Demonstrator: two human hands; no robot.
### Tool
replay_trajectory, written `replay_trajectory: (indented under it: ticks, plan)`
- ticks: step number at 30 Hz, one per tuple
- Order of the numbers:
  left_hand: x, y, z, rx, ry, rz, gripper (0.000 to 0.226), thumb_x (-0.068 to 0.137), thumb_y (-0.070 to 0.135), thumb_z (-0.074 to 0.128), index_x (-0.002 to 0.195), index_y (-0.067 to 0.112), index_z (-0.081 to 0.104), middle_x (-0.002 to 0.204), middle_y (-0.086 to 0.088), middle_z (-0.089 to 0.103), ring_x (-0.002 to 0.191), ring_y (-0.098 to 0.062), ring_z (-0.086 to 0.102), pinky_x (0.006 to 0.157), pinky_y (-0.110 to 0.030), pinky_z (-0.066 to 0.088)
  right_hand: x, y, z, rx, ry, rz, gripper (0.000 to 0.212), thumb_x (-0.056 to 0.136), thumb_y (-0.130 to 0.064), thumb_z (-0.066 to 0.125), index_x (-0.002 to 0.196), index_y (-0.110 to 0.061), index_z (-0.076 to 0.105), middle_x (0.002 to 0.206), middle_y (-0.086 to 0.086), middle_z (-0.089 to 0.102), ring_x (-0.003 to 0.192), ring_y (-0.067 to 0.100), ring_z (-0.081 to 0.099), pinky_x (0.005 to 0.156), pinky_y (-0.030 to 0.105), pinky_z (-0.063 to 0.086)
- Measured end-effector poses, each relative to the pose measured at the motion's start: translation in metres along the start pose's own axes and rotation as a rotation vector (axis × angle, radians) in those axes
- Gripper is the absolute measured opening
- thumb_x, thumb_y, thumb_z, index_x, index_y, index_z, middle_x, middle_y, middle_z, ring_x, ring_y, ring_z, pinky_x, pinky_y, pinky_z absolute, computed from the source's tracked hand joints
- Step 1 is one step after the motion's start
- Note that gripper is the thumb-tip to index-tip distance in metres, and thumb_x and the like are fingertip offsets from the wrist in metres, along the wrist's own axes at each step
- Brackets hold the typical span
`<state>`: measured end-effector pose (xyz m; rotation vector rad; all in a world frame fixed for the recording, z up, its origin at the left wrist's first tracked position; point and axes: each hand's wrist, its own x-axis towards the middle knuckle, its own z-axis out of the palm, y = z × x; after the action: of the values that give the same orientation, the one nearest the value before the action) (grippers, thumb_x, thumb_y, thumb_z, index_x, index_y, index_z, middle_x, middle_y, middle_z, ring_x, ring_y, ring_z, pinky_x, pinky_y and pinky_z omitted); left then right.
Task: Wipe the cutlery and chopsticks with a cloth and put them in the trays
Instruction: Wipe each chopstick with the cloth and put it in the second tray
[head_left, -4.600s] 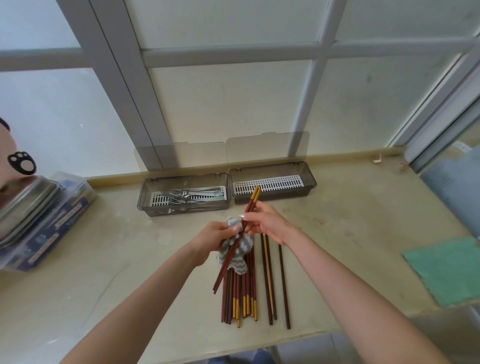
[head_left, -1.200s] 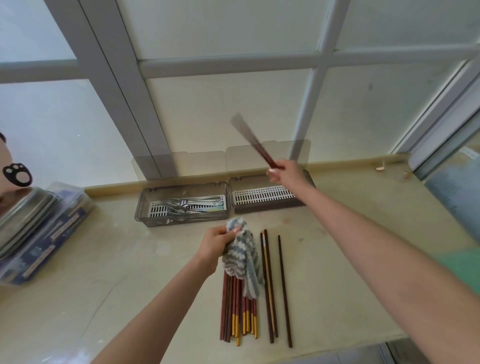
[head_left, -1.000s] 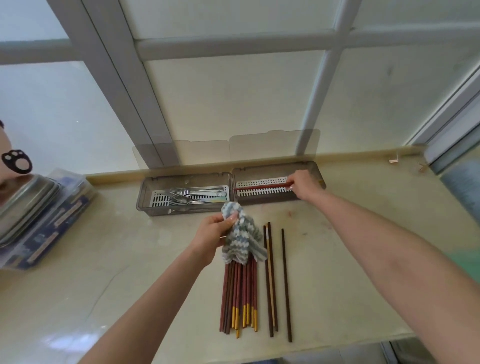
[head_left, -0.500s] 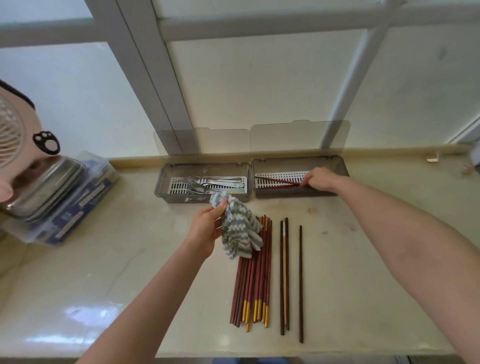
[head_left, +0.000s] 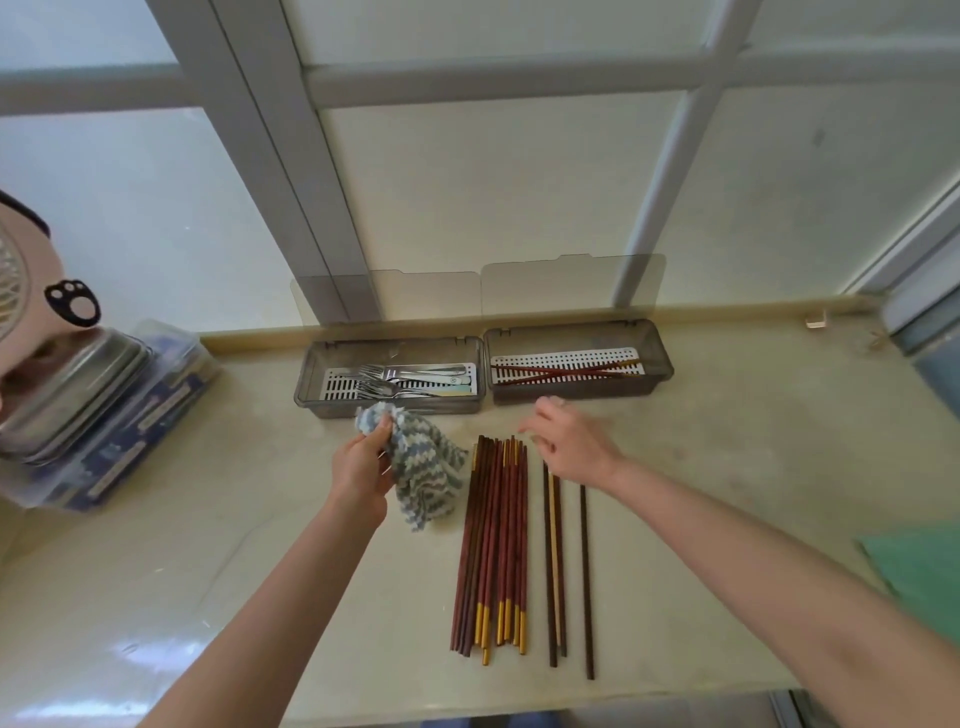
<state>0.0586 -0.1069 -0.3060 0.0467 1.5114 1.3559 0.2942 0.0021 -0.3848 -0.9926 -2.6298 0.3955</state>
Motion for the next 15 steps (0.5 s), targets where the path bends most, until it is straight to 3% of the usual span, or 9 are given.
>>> replay_trajectory:
  ticks: [2, 5, 15]
  plan:
    - [-0.002, -0.001, 0.0, 0.008, 0.007, -0.008, 0.022, 0.091, 0.016, 0.057, 0.109, 0.002, 0.055, 0.089, -0.009, 0.062, 0.079, -0.019, 0.061, 0.063, -0.03, 0.05, -0.027, -0.018, 0.02, -0.058, -0.142, -0.206, 0.037, 0.078, -0.001, 0.06, 0.111, -0.017, 0.065, 0.11, 0.005, 0.059, 0.099, 0.018, 0.056, 0.088, 0.033, 0.052]
    - [-0.003, 0.001, 0.001, 0.022, -0.004, -0.005, 0.021, 0.091, 0.016, 0.058, 0.106, 0.002, 0.055, 0.088, -0.008, 0.062, 0.078, -0.019, 0.06, 0.06, -0.029, 0.048, -0.057, -0.031, 0.037, -0.11, -0.241, -0.282, 0.045, 0.077, -0.005, 0.063, 0.118, -0.02, 0.061, 0.127, 0.006, 0.055, 0.115, 0.02, 0.052, 0.099, 0.034, 0.045]
    - [-0.005, 0.0, 0.006, 0.015, -0.069, -0.021, 0.025, 0.09, 0.018, 0.059, 0.109, 0.003, 0.054, 0.093, -0.009, 0.063, 0.083, -0.021, 0.061, 0.066, -0.03, 0.051, -0.074, -0.037, 0.032, -0.183, -0.211, -0.222, 0.039, 0.068, -0.003, 0.074, 0.102, -0.017, 0.063, 0.112, 0.006, 0.06, 0.101, 0.02, 0.059, 0.086, 0.035, 0.054]
